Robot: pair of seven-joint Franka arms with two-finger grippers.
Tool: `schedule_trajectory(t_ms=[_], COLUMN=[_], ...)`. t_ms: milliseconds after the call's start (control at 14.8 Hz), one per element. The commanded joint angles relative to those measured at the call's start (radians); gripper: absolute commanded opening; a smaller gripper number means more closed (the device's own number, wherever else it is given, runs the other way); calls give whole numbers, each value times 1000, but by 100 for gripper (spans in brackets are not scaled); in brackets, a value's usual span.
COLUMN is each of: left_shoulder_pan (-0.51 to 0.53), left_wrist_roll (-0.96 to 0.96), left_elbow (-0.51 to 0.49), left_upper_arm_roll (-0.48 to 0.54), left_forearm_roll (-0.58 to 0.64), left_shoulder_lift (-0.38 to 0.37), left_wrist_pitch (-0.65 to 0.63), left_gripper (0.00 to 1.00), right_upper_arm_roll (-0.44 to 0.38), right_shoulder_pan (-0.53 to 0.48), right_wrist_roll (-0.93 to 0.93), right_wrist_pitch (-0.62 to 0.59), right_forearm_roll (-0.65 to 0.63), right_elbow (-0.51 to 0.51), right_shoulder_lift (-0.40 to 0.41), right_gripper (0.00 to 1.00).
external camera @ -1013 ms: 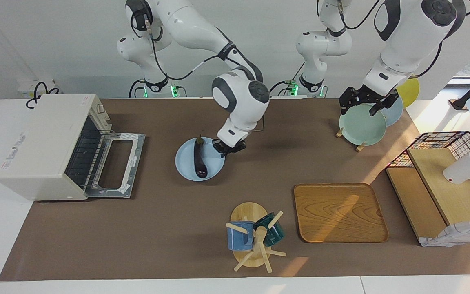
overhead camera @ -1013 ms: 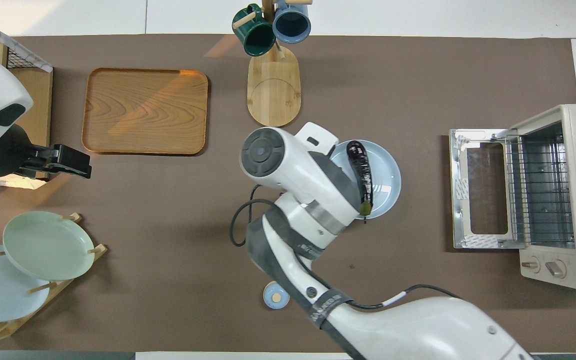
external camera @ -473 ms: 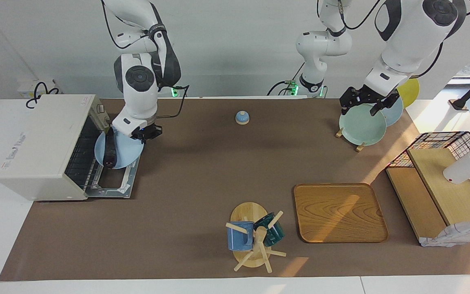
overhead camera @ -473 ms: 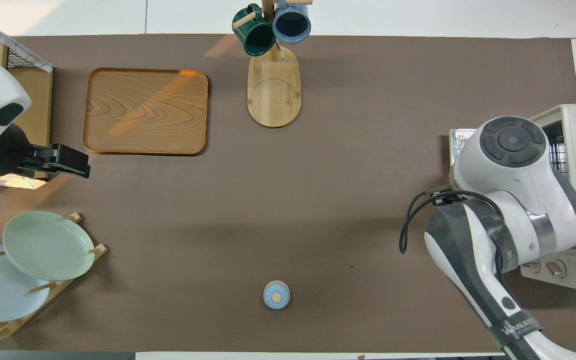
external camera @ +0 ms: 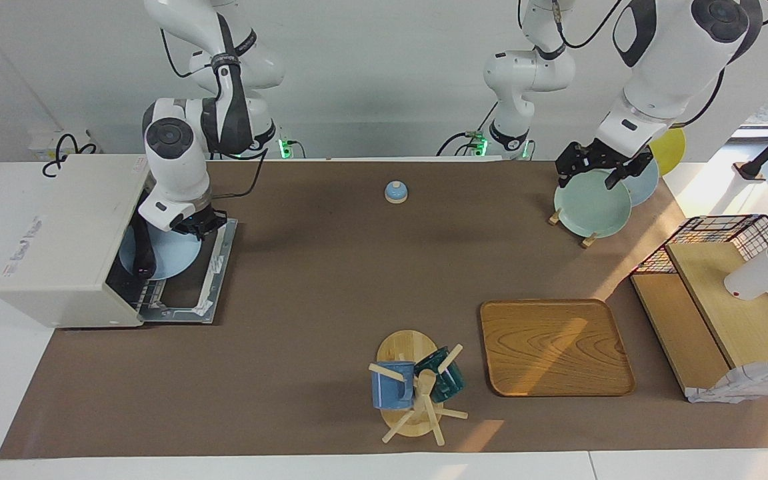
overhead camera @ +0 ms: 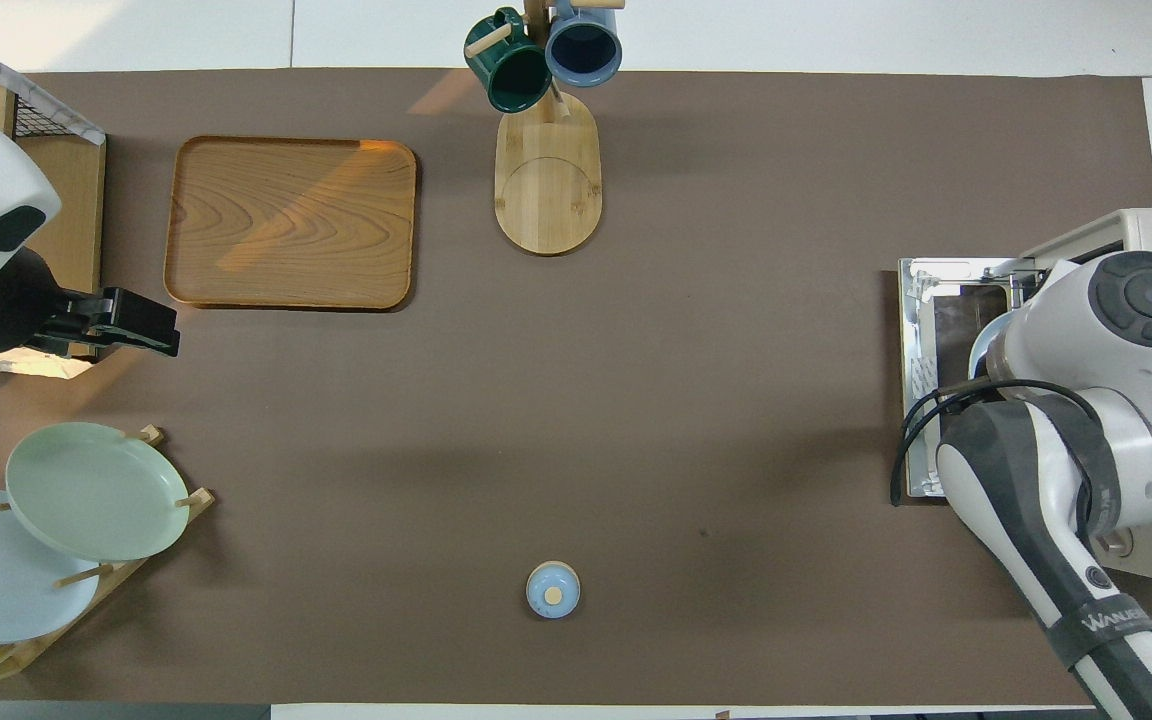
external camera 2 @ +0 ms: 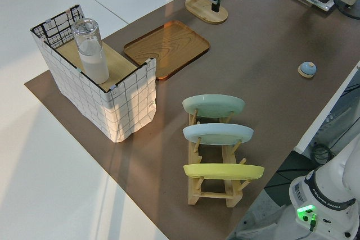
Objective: Put eggplant into oven
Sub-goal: 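Push the eggplant into the oven with the right gripper and release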
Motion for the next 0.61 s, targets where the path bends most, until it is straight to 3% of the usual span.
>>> schedule_trajectory(t_ms=[0, 203, 540], left_shoulder_pan=[11, 11, 11], left_wrist_roll=[-7, -7, -8], left_elbow=[1, 1, 2], left_upper_arm_roll=[-6, -5, -3], left_forearm_roll=[9, 9, 9], left_shoulder_lift=[-4, -4, -4], left_wrist_pitch=[0, 0, 0], left_gripper=[100, 100, 100], right_upper_arm_roll=[15, 15, 25], right_shoulder_pan=[-58, -69, -54], right_wrist_roll=[-67, -83, -92], right_wrist_pitch=[51, 52, 34], right_forearm_roll=[-16, -16, -13], right_elbow=[-59, -59, -22], right_shoulder_lift=[-35, -35, -25], right_gripper=[0, 4, 57])
